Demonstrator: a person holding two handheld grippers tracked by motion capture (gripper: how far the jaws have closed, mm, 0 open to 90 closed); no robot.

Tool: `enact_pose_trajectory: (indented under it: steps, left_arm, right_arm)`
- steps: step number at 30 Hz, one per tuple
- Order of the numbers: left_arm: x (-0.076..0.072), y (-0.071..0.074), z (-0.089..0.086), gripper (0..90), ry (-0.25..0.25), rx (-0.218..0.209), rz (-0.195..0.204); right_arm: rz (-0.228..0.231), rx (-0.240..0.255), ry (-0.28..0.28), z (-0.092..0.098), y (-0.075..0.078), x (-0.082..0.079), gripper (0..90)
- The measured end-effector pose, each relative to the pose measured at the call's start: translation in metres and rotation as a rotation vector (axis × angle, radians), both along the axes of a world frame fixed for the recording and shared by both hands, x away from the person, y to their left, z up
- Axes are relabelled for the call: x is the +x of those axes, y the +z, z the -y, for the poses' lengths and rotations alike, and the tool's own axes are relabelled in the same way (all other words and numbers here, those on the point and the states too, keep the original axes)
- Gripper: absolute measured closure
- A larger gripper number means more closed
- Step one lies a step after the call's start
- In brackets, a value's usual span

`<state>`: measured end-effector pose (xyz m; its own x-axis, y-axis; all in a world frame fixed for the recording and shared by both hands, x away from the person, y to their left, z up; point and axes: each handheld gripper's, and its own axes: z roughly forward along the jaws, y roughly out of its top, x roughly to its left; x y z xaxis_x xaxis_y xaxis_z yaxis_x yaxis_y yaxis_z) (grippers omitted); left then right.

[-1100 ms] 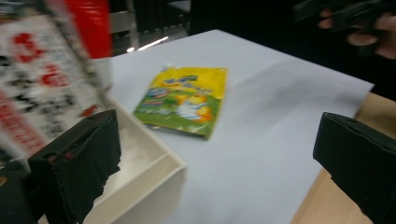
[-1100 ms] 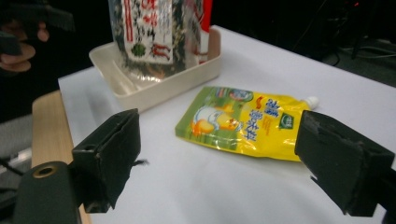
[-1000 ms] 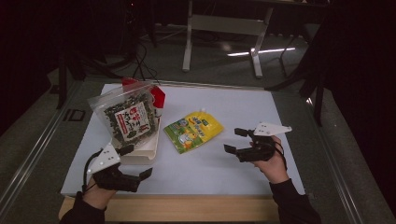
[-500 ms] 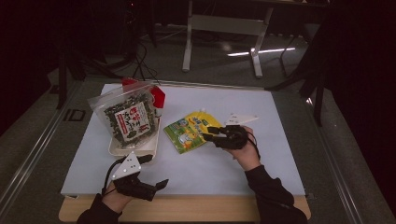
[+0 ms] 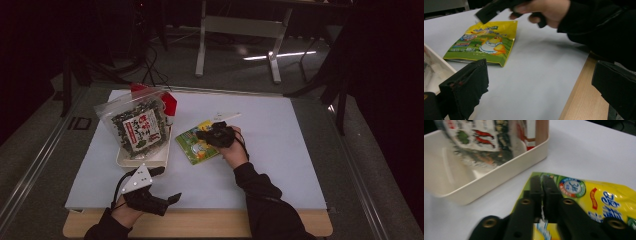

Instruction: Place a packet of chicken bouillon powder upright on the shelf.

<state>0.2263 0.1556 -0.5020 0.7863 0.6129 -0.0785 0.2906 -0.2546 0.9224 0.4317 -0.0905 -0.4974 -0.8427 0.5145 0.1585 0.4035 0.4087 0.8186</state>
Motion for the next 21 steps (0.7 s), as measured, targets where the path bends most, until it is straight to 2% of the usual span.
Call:
enact_pose_trajectory:
  steps: [1,2,3,7,10,11,13,16,21]
  left_arm:
    - [0.0,0.0,0.0,2.0,-0.005,0.001,-0.002]
    - [0.0,0.0,0.001,2.0,-0.007,-0.002,0.001]
    - [0.0,0.0,0.001,2.0,-0.009,-0.003,0.001]
    - [-0.001,0.0,0.001,2.0,-0.015,0.0,0.002]
    - [-0.002,0.0,0.002,2.0,-0.019,0.0,0.011]
    - [-0.002,0.001,0.002,2.0,-0.02,0.004,0.014]
    - [-0.003,0.001,0.002,2.0,-0.022,0.006,0.021]
    - [-0.004,0.001,0.003,2.0,-0.029,0.008,0.021]
    - [-0.005,0.001,0.001,2.0,-0.033,0.013,0.024]
  right_arm:
    - [-0.022,-0.015,-0.015,-0.012,-0.005,0.011,89.9]
    - [-0.032,-0.023,-0.017,-0.017,-0.007,0.015,90.0]
    - [-0.032,-0.023,-0.017,-0.017,-0.007,0.015,90.0]
    - [-0.052,-0.086,-0.049,-0.037,-0.012,0.029,90.0]
    - [-0.052,-0.111,-0.054,-0.048,-0.015,0.037,90.0]
    - [-0.069,-0.122,-0.059,-0.057,-0.018,0.044,90.0]
    - [-0.066,-0.133,-0.062,-0.06,-0.02,0.047,90.0]
    - [-0.088,-0.161,-0.085,-0.071,-0.026,0.06,90.0]
    - [-0.122,-0.205,-0.115,-0.077,-0.033,0.071,90.0]
